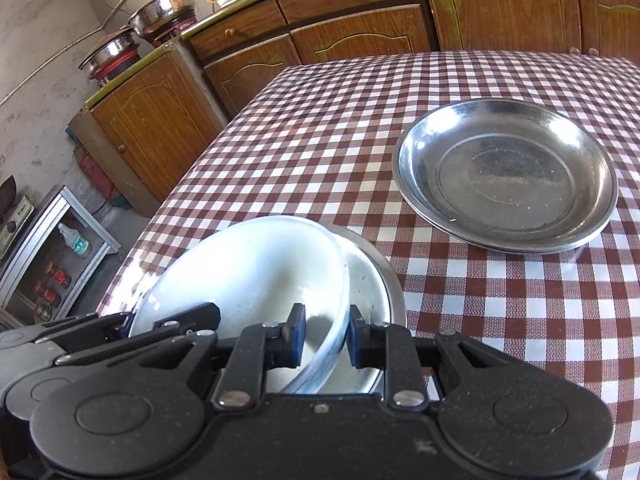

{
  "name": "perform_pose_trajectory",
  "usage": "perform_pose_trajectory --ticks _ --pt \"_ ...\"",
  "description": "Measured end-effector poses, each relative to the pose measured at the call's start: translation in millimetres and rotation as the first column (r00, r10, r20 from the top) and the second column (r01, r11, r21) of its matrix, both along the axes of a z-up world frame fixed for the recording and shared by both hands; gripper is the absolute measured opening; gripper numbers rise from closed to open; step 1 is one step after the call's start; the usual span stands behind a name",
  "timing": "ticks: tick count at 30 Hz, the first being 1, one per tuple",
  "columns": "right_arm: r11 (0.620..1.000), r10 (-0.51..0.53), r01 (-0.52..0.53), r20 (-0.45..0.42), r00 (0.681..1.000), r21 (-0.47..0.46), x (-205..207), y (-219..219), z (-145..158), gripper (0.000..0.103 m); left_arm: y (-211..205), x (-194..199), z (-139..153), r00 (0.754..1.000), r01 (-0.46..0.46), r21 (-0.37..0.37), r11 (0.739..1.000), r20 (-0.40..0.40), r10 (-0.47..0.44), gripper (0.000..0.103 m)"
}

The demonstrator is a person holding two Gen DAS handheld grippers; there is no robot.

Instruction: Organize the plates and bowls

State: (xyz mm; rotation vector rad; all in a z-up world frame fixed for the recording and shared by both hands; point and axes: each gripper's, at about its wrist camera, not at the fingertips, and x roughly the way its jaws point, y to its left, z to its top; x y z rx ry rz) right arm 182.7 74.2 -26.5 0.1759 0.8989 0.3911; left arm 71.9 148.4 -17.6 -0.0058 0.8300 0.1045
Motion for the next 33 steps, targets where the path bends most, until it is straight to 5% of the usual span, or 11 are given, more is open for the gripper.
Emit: perform_pose_trajectory --ticks 12,20,27,33 --pt "1.0 0.015 -0.015 -0.01 1.0 0.001 -2 -3 2 0.045 8 -2 0 1.0 -0.01 -0.085 0.996 0.007 0.011 0.023" --pt "0.997 0.011 -0.011 0.002 1.0 0.072 -4 -11 16 0.071 11 -6 8 0.999 -0.031 -0.059 0.998 0.039 0.034 0.026" --pt "0.999 0.001 -0.004 0.09 0.996 0.038 -14 -23 36 0.077 15 -11 13 0.997 -0.053 -0.065 0.997 0.045 0.056 0.045" --pt "1.0 -0.018 0.018 0.074 0.997 0.009 -21 -36 31 0.081 26 -15 16 0.994 -0.099 -0.081 0.992 0.04 0.103 0.067"
